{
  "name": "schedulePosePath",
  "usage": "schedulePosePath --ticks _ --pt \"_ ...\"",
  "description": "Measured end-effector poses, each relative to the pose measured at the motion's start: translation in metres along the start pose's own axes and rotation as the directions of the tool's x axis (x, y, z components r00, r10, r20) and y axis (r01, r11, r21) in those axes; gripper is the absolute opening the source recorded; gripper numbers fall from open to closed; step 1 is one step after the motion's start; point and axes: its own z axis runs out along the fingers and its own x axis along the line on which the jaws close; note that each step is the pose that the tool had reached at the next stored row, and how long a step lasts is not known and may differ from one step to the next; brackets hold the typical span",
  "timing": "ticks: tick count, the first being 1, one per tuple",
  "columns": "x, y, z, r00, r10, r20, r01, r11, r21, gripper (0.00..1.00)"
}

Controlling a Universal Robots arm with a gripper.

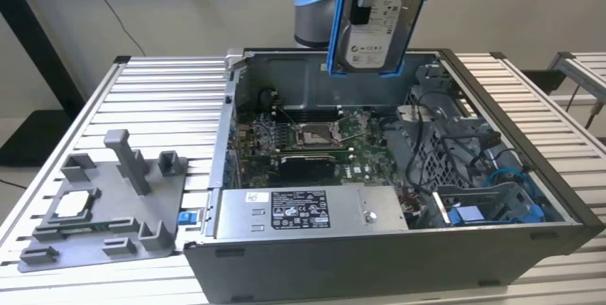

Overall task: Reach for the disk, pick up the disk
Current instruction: 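Pick up the disk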

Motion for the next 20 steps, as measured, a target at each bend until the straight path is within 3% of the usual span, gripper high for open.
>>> schedulePosePath --ticks 7,14,17,20 --pt "0.0006 -0.0144 0.0001 1.0000 0.000 -0.0006 0.000 1.0000 0.0000 0.00" --pt "0.0037 -0.0137 0.0003 1.0000 0.000 -0.0006 0.000 1.0000 0.0018 0.00" --pt "0.0085 -0.0115 0.0005 1.0000 0.000 -0.0010 0.000 0.9999 0.0104 0.00" --pt "0.0134 -0.0093 0.0005 1.0000 -0.001 -0.0019 0.001 0.9997 0.0246 0.00"
